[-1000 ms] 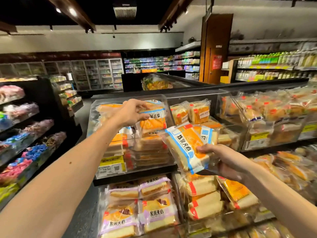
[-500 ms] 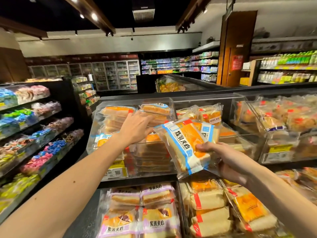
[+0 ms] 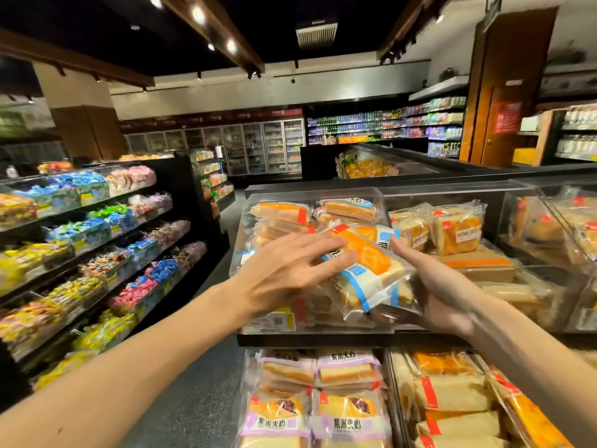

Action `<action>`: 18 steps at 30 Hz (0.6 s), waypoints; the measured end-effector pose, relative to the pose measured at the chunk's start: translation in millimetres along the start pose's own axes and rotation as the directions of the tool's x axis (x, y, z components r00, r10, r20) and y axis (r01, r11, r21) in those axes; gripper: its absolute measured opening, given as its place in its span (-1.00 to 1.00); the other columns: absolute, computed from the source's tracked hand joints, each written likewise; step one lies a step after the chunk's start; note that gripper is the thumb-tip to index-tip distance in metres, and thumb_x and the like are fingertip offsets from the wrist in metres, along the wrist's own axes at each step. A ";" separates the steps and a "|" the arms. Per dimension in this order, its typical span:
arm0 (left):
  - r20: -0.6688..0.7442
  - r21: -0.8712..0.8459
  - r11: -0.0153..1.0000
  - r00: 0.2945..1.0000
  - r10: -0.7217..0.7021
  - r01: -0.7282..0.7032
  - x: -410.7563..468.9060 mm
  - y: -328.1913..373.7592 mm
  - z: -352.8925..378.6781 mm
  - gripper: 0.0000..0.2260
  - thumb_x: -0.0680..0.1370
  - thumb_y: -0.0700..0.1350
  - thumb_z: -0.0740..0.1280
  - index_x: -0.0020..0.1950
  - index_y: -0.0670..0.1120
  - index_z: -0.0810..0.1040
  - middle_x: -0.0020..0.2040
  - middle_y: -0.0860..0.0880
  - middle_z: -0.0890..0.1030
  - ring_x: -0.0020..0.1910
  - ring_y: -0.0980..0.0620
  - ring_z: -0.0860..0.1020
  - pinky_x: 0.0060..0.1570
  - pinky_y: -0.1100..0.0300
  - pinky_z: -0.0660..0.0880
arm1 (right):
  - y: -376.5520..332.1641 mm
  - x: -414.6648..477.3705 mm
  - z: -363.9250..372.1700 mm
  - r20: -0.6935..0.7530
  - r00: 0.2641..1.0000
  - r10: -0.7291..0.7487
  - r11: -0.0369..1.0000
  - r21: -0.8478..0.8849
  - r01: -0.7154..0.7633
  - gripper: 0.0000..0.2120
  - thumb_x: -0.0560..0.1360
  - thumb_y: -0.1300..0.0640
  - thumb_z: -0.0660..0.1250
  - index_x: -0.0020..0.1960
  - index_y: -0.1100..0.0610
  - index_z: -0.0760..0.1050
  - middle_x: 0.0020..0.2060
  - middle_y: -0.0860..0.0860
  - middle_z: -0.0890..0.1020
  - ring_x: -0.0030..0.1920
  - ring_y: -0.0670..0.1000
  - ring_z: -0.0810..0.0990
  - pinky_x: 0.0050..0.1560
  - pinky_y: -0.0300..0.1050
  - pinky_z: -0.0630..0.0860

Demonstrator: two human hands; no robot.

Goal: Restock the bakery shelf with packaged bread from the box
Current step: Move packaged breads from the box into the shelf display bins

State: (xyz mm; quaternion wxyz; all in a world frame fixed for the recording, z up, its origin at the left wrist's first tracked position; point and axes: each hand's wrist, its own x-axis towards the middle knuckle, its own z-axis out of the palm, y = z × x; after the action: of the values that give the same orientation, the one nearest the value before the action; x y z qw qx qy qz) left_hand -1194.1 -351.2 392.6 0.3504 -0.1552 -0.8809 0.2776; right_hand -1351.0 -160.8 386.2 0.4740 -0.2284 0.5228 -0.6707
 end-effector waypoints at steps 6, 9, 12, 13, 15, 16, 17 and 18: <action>0.075 0.201 0.955 0.969 -0.237 0.218 -29.0 -23.1 -16.2 -0.52 0.34 -0.34 0.56 0.22 -0.23 0.54 0.05 -0.20 0.65 -0.09 -0.16 0.66 -0.32 0.03 0.57 | 4.8 13.7 7.0 -0.166 0.986 -0.032 0.998 0.047 0.040 -0.64 0.62 -0.04 0.23 0.26 0.18 0.55 -0.01 0.19 0.71 -0.17 0.13 0.74 -0.37 0.03 0.65; 0.285 0.325 0.892 0.866 -0.411 0.316 -40.7 -34.8 -2.5 -0.50 0.25 -0.37 0.58 0.15 -0.22 0.56 0.00 -0.19 0.62 -0.31 -0.16 0.62 -0.48 0.03 0.51 | 1.8 13.0 5.7 -0.195 0.980 -0.044 0.998 0.045 0.054 -0.64 0.62 -0.05 0.24 0.26 0.18 0.54 0.00 0.19 0.71 -0.10 0.13 0.73 -0.28 0.05 0.68; 0.406 0.412 0.860 0.784 -0.470 0.302 -47.9 -36.9 19.2 -0.58 0.23 -0.33 0.58 0.06 -0.21 0.61 -0.03 -0.24 0.61 -0.39 -0.15 0.59 -0.50 0.06 0.46 | 1.5 8.9 9.0 -0.208 0.977 -0.044 0.998 0.029 0.051 -0.65 0.62 -0.04 0.23 0.24 0.19 0.54 -0.01 0.19 0.72 -0.09 0.13 0.73 -0.22 0.08 0.67; 0.424 0.432 0.850 0.764 -0.487 0.302 -47.2 -35.7 23.6 -0.60 0.26 -0.30 0.58 0.06 -0.20 0.62 -0.03 -0.25 0.62 -0.35 -0.16 0.60 -0.48 0.07 0.48 | 2.3 8.9 9.3 -0.211 0.977 -0.043 0.999 0.020 0.048 -0.65 0.63 -0.04 0.23 0.23 0.19 0.55 -0.02 0.19 0.72 -0.09 0.14 0.73 -0.21 0.08 0.67; 0.453 0.456 0.835 0.726 -0.517 0.310 -40.4 -32.7 25.0 -0.63 0.43 -0.22 0.49 0.22 -0.18 0.56 0.15 -0.27 0.59 -0.10 -0.20 0.63 -0.26 0.03 0.56 | 3.4 7.3 9.9 -0.214 0.976 -0.042 0.999 -0.001 0.043 -0.66 0.63 -0.04 0.22 0.22 0.19 0.55 -0.02 0.19 0.72 -0.09 0.13 0.73 -0.20 0.06 0.68; 0.485 0.462 0.836 0.705 -0.517 0.296 -39.3 -34.2 27.3 -0.62 0.56 -0.15 0.36 0.37 -0.18 0.45 0.32 -0.28 0.48 0.10 -0.21 0.58 -0.08 0.01 0.55 | 3.4 5.5 11.1 -0.212 0.976 -0.042 0.999 -0.011 0.040 -0.66 0.63 -0.05 0.22 0.21 0.18 0.55 -0.02 0.18 0.72 -0.08 0.13 0.73 -0.20 0.04 0.68; 0.541 0.468 0.835 0.654 -0.529 0.288 -38.3 -36.9 27.4 -0.59 0.65 -0.05 0.20 0.48 -0.15 0.32 0.46 -0.26 0.34 0.26 -0.21 0.48 0.05 -0.01 0.49 | 3.5 5.5 10.7 -0.214 0.976 -0.045 0.999 -0.018 0.042 -0.66 0.63 -0.05 0.22 0.21 0.17 0.55 -0.02 0.17 0.72 -0.07 0.12 0.73 -0.18 0.03 0.68; 0.588 0.469 0.836 0.606 -0.536 0.285 -38.0 -38.3 25.1 -0.53 0.68 0.09 0.02 0.53 -0.11 0.21 0.52 -0.22 0.24 0.33 -0.19 0.41 0.11 -0.02 0.45 | 3.5 4.2 11.5 -0.213 0.976 -0.048 0.999 -0.019 0.045 -0.67 0.63 -0.04 0.22 0.20 0.17 0.56 -0.02 0.16 0.72 -0.07 0.12 0.73 -0.15 0.04 0.67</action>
State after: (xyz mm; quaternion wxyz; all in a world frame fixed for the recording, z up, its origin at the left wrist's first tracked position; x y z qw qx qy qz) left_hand -1187.9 -409.1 380.2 0.0663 0.2320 -0.8980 0.3680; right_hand -1342.3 -170.0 386.2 0.3980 -0.1705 0.5696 -0.6986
